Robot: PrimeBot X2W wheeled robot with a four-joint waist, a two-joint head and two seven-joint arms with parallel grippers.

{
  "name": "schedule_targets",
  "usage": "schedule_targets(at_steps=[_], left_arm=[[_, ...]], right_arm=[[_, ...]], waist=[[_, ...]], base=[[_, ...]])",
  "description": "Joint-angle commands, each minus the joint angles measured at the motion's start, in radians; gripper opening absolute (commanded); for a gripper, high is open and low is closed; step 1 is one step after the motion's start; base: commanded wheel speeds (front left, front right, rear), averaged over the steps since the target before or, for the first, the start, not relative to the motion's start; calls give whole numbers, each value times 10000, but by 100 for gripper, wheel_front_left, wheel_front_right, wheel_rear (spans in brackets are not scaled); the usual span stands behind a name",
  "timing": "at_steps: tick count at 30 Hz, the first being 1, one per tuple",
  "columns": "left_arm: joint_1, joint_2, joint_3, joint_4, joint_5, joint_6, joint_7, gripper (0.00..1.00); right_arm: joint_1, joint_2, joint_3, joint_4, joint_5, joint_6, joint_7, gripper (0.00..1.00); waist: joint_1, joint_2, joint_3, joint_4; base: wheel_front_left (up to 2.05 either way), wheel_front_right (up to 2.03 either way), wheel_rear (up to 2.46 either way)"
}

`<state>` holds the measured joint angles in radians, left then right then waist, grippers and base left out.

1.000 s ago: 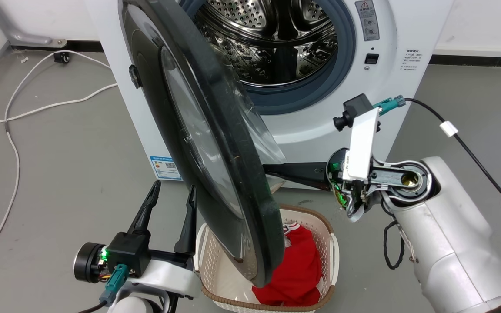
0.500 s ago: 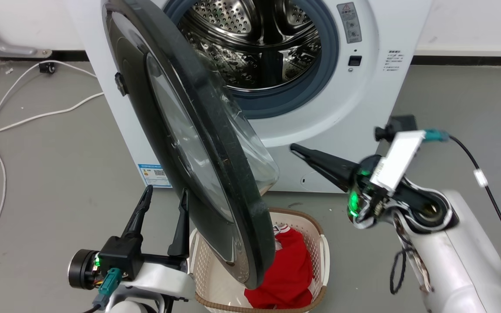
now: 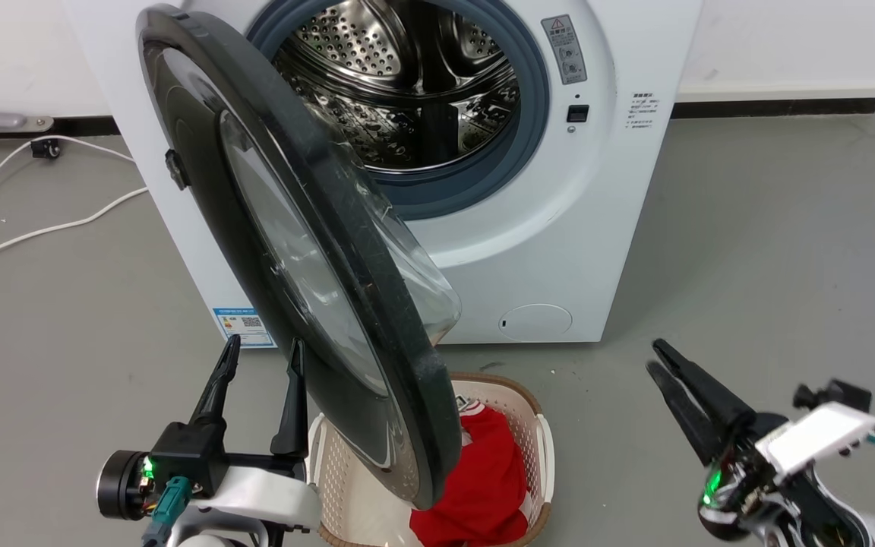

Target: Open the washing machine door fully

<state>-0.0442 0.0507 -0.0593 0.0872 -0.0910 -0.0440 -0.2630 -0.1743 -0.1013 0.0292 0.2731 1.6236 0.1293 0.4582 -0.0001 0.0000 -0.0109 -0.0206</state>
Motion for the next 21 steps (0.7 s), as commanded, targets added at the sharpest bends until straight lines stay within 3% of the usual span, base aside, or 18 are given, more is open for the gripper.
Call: schedule_targets(at_steps=[1, 5, 10, 16, 21], left_arm=[[143, -7, 39, 12, 70, -31, -27, 100], [184, -6, 107, 41, 79, -59, -28, 100], [210, -6, 185, 70, 78, -47, -27, 100], [178, -7, 217, 58, 132, -33, -28, 100], [138, -7, 241, 7, 155, -14, -28, 100]], right_arm=[[413, 7, -72, -265, -215, 25, -299, 100], [1272, 97, -223, -773, -877, 25, -1341, 100], [1774, 98, -314, -1002, -3243, 25, -3458, 100], [1606, 2, -716, -1094, -7323, 25, -5653, 100], [1359, 62, -1428, -1793, -11659, 11, -6706, 100]], waist=[[1, 0, -21, -36], [1, 0, -60, -93], [1, 0, -79, -158], [1, 0, -43, -187], [1, 0, -8, -194]], base=[[0, 0, 0], [0, 0, 0], [0, 0, 0], [0, 0, 0], [0, 0, 0]])
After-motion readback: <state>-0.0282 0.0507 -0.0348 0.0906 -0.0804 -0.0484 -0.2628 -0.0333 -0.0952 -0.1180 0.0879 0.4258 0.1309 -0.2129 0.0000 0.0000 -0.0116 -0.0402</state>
